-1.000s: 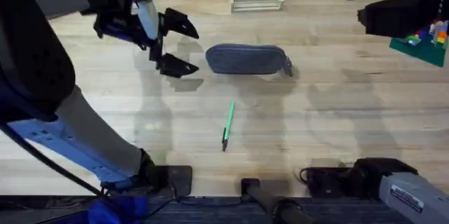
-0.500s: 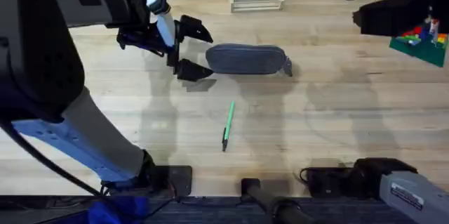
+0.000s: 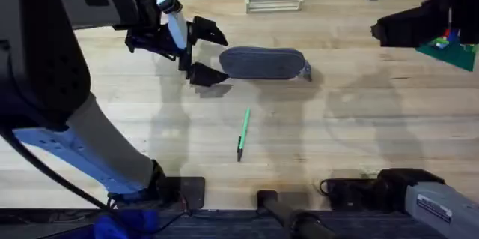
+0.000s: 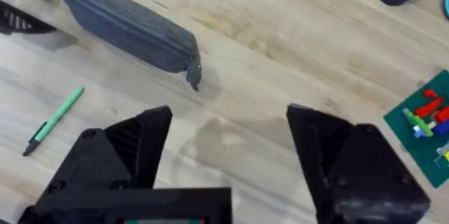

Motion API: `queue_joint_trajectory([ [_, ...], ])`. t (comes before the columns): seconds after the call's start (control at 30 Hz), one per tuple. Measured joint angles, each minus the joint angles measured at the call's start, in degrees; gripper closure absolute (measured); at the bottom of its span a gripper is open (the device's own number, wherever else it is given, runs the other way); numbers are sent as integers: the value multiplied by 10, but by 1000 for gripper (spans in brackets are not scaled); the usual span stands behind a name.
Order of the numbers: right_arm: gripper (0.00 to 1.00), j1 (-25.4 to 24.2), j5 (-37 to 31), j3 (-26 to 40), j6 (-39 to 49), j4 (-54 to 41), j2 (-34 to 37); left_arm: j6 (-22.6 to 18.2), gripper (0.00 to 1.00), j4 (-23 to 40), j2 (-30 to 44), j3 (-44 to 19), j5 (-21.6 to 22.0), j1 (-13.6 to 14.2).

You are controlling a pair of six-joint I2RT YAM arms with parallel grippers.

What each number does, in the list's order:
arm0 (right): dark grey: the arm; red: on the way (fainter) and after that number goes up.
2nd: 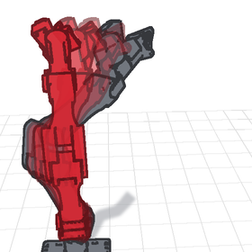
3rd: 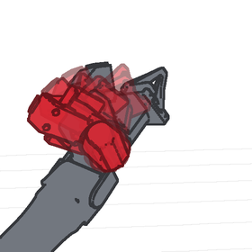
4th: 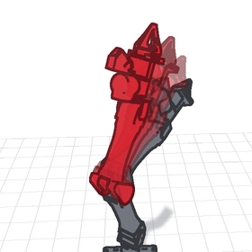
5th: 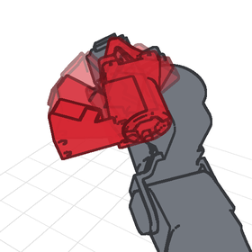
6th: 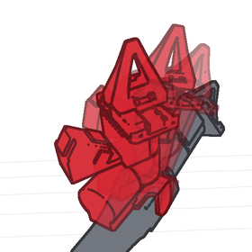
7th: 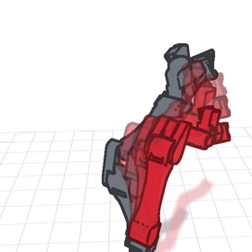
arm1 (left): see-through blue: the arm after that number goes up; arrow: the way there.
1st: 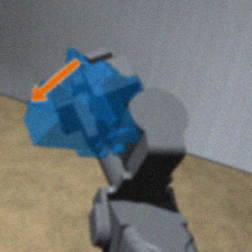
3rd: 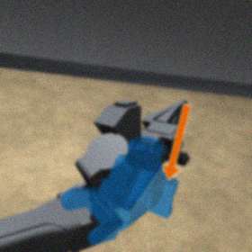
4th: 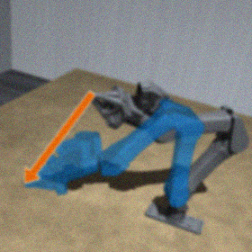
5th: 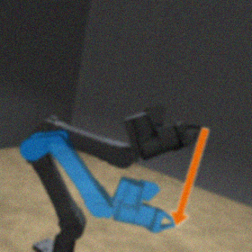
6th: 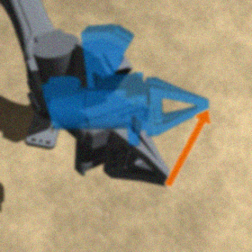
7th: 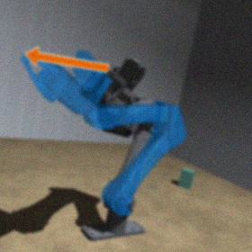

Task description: Unzip the bag, pick up the pens from the table one at a time and place them inside, then zip the bag closed.

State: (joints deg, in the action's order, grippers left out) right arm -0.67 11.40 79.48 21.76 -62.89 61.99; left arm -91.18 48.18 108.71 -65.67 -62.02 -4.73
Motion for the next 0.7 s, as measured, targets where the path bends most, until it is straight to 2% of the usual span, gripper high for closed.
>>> queue_joint_trajectory([
  [0.1,4,0,0,0,0,0,0,2,17,0,0,0,0,0],
  [0.13,4,0,0,0,0,0,0,3,139,0,0,0,-1,0],
  [0.3,4,0,0,0,0,-1,0,2,899,-6,0,0,-2,0],
  [0.37,4,0,0,0,0,-1,0,3,953,-5,0,0,-1,0],
  [0.57,4,0,0,0,5,-1,0,3,956,-6,0,0,-2,0],
  [0.7,4,0,0,0,61,-7,0,3,956,-6,0,0,-2,0],
])
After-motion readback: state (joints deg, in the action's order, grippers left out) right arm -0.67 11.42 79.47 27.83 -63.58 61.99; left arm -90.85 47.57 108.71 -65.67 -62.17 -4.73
